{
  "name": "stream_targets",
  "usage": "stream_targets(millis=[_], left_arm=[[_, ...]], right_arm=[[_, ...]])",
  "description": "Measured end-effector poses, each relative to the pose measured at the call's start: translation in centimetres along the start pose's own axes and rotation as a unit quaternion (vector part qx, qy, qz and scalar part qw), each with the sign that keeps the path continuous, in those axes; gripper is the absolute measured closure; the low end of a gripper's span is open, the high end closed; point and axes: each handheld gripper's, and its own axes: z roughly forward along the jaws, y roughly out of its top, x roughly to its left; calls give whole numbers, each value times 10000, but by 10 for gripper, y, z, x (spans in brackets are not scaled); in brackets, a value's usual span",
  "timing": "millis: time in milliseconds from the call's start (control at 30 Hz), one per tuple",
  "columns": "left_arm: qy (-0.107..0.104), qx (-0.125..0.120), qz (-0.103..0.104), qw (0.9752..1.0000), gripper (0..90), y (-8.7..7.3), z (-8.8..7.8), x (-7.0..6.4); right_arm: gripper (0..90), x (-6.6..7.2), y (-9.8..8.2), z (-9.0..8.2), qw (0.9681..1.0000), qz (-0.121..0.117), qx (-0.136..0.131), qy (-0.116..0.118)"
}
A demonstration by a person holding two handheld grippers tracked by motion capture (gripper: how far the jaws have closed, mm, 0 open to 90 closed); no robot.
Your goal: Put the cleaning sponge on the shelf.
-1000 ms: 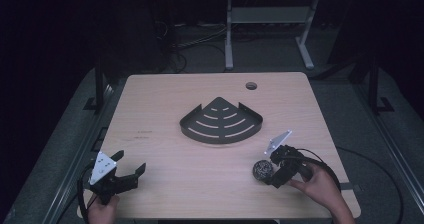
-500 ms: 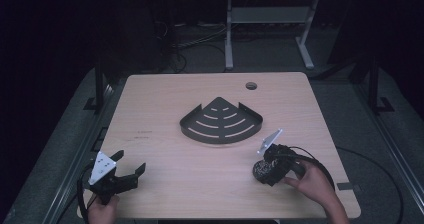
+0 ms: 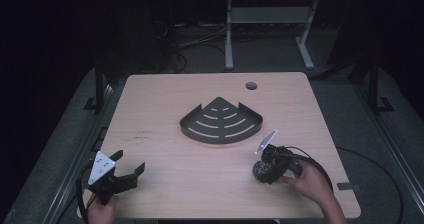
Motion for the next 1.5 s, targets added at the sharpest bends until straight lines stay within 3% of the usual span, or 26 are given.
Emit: stream_targets(millis=[333, 767, 1200, 1500], left_arm=[[8, -25, -27, 10000, 137, 0, -1, 0], [-3, -53, -38, 10000, 137, 1, -2, 1], [-12, -22, -49, 10000, 137, 1, -1, 1], [-18, -32, -42, 10000, 137, 1, -1, 1]], right_arm=[[326, 2, 2, -2, 10000, -8, 4, 22], [328, 8, 20, -8, 9997, -161, -131, 98], [328, 1, 38, -22, 9991, -155, -362, 136], [329, -4, 56, -22, 9989, -224, -318, 253]])
